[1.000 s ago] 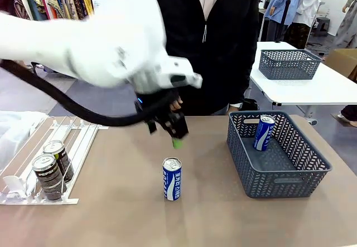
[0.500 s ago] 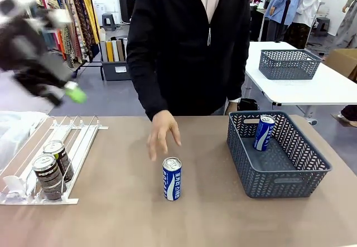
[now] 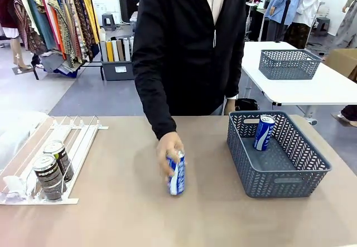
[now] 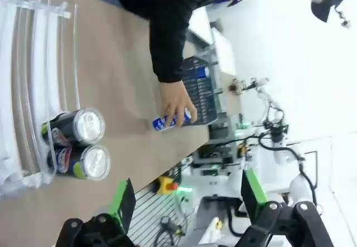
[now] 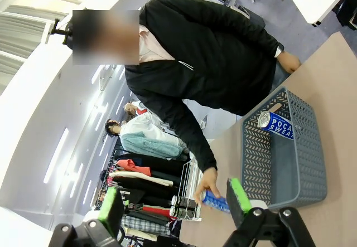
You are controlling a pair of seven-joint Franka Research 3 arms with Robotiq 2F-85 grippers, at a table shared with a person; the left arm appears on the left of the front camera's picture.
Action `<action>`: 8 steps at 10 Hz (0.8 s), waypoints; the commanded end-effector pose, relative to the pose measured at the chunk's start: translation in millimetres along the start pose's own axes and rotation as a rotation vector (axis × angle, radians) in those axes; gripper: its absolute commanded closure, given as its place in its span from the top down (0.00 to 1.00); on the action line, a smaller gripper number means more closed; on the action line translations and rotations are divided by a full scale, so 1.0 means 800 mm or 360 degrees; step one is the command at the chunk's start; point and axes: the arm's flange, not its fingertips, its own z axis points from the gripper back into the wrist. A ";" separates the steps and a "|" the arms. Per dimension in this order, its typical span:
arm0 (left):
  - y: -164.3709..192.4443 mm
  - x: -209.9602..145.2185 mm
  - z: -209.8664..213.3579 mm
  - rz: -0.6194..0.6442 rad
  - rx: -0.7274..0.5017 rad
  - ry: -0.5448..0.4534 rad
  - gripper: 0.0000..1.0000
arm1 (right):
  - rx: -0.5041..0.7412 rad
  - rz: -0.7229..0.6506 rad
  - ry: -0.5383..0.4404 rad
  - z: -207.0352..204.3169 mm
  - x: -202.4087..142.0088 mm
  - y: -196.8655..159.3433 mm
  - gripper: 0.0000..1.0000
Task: Retrieve and store the cans from the dispenser.
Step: Pick up the last remaining can from one row of the Automatic Can Dispenser and place it in the middle of the table, then pick up one can from the Automatic Can Dispenser and place it in the middle of the table.
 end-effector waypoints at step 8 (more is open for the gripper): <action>0.000 0.000 0.000 0.0000 0.0000 0.0000 1.00 | 0.0035 0.0042 -0.0017 -0.002 0.002 0.002 1.00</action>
